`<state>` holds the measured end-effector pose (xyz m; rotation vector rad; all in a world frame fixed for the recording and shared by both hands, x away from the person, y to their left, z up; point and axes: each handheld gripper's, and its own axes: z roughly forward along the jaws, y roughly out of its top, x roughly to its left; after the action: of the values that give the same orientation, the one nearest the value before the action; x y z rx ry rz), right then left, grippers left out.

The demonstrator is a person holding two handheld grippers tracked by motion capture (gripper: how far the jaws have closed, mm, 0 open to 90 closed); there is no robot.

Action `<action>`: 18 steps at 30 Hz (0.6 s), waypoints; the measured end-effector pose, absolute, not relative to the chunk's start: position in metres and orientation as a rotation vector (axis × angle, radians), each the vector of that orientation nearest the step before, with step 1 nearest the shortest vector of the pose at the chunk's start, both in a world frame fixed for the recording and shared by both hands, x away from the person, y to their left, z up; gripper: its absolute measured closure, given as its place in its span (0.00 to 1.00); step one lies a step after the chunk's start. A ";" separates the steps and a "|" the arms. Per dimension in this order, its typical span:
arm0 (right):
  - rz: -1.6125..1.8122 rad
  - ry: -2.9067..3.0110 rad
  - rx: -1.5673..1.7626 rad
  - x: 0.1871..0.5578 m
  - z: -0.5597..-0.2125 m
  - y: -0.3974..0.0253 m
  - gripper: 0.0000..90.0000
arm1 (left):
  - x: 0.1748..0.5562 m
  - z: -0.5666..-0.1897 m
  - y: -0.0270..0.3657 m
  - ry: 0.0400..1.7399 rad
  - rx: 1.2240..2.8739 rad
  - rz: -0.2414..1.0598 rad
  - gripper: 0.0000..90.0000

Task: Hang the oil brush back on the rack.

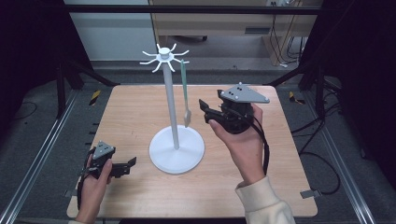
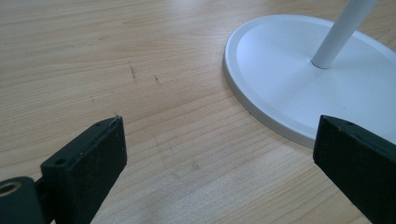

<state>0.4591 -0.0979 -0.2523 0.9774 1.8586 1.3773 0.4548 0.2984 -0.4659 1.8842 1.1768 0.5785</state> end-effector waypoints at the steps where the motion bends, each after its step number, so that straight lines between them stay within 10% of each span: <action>1: 1.371 1.856 0.990 0.459 -0.253 -0.100 0.40 | 0.455 -0.466 0.298 1.177 1.884 0.579 0.03; 18: 1.279 1.845 1.097 0.472 -0.279 -0.131 0.16 | 0.455 -0.465 0.300 1.185 1.868 0.584 0.02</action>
<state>0.4719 -0.1306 -0.2787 1.0974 1.8449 1.2790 0.4553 0.2998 -0.4653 1.8680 1.1850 0.5843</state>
